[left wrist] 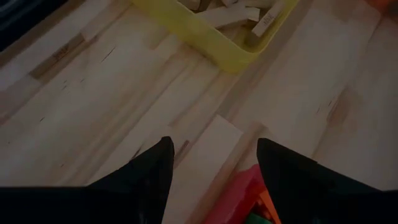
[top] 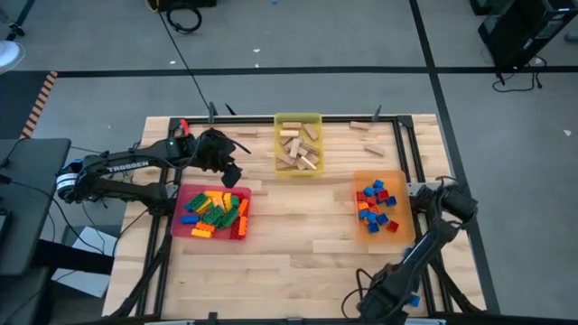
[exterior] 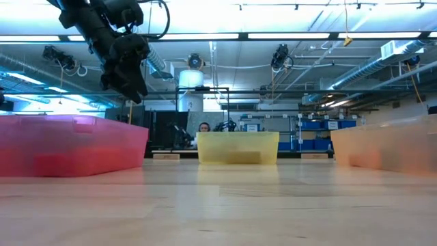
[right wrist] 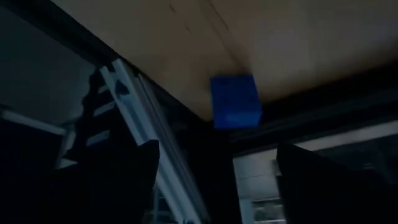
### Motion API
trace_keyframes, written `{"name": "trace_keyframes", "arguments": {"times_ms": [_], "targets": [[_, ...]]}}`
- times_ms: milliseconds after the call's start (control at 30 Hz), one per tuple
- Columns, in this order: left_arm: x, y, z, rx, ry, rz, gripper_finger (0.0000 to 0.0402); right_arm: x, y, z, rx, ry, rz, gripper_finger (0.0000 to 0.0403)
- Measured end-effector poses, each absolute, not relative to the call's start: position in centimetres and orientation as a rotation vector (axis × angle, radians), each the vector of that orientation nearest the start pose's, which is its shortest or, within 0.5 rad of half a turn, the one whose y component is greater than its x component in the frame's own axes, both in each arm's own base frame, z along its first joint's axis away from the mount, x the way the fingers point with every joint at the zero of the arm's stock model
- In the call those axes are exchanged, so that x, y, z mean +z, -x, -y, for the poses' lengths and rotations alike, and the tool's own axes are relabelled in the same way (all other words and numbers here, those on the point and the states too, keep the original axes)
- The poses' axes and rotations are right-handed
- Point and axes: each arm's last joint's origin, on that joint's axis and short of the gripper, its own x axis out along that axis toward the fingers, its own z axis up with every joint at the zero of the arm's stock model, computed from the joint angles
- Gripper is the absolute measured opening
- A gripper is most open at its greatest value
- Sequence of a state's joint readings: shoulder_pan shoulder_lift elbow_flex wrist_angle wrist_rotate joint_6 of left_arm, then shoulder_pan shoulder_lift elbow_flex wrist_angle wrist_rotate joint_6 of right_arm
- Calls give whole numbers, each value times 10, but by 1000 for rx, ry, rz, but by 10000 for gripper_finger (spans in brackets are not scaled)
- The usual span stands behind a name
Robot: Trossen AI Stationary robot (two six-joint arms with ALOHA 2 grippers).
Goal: Sort blocks by size
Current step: Put the 1 stud blue game piece into the orange bin
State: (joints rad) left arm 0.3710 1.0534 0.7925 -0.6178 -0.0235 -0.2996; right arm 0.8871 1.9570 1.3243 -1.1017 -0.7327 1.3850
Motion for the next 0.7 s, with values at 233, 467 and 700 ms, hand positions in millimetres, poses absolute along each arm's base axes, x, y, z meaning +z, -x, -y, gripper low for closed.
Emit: {"name": "trace_keyframes", "arguments": {"times_ms": [233,467,700], "targets": [[253,-189,-74,493,454,-809,239,133,-201,-277,-279,-509,-2302,347],[253,-190,-73,465,471,-810,239,112,-200,-278,-264,-450,-2365,329],[253,-190,-73,450,482,-811,239,103,-188,-276,-263,-461,-2442,325]]}}
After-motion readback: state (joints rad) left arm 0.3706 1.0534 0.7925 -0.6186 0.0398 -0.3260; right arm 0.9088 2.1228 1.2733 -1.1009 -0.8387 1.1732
